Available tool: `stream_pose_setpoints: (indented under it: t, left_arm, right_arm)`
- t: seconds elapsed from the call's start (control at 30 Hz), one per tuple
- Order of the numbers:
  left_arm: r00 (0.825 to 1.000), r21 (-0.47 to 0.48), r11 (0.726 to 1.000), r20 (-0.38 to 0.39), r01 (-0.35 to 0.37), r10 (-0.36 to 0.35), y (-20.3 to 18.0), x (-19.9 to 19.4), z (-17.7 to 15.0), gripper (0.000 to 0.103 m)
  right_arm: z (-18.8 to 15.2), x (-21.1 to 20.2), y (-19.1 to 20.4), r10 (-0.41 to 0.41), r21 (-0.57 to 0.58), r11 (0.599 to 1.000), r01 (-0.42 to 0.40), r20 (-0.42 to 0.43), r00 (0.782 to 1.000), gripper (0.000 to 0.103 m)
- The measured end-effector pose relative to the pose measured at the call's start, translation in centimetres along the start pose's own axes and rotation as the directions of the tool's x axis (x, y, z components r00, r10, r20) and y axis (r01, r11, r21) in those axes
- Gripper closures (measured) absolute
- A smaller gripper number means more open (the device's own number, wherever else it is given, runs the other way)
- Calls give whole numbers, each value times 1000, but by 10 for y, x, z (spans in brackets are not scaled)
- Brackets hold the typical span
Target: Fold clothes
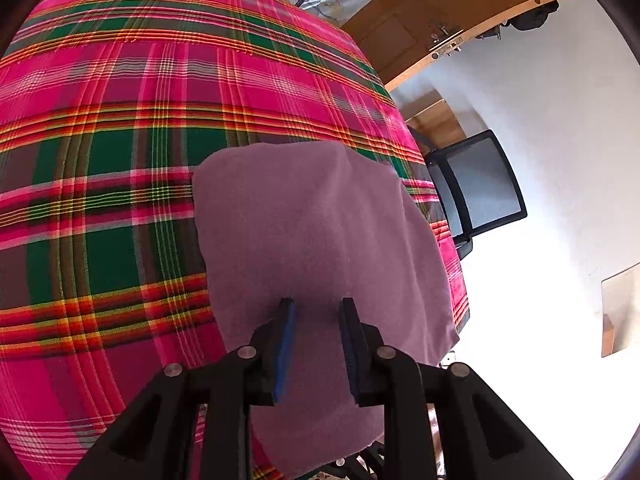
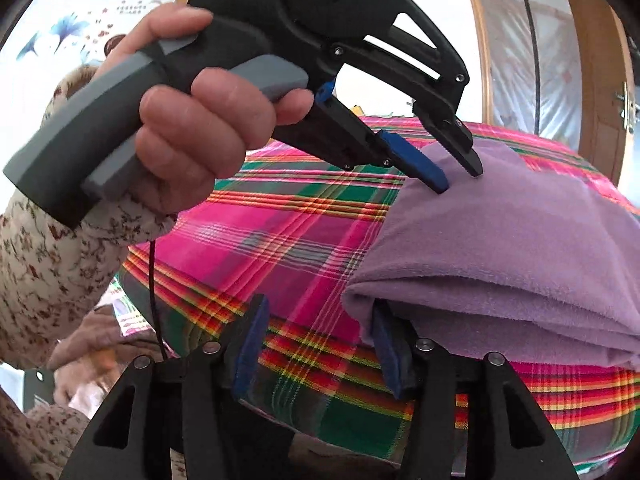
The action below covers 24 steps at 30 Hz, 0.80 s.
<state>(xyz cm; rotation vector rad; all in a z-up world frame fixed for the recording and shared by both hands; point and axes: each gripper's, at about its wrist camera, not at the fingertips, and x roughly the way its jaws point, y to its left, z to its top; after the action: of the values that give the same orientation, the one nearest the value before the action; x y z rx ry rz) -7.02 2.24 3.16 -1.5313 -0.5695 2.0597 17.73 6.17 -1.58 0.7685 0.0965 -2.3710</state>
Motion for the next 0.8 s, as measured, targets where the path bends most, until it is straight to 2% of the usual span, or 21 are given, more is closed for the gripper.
stream_pose_setpoints:
  t: [0.2, 0.33, 0.43, 0.53, 0.6, 0.67, 0.8]
  left_arm:
    - [998, -20, 1000, 67, -10, 11, 14, -19, -6, 79]
    - [995, -74, 997, 95, 2, 5, 31, -29, -11, 77]
    - [994, -105, 994, 106, 8, 3, 41, -31, -13, 76]
    - [994, -118, 993, 108, 15, -2, 43, -31, -13, 76]
    - [994, -114, 993, 109, 24, -12, 42, -31, -14, 76]
    - [994, -108, 994, 108, 21, -10, 38, -29, -15, 75]
    - [997, -85, 996, 70, -7, 13, 33, -18, -18, 75]
  right_arm:
    - [-9, -10, 11, -26, -67, 997, 23, -41, 999, 49]
    - [-11, -33, 7, 31, -64, 997, -34, -55, 998, 48]
    - [-2, -62, -6, 90, -32, 995, -90, 11, 996, 49]
    - [16, -79, -27, 58, 4, 998, -59, 93, 994, 49]
    - [26, -80, -40, -5, 33, 999, 2, 116, 993, 48]
    - [31, -74, -55, -54, 64, 997, 46, 125, 991, 48]
    - [39, -62, -86, -70, 124, 991, 57, 103, 992, 49]
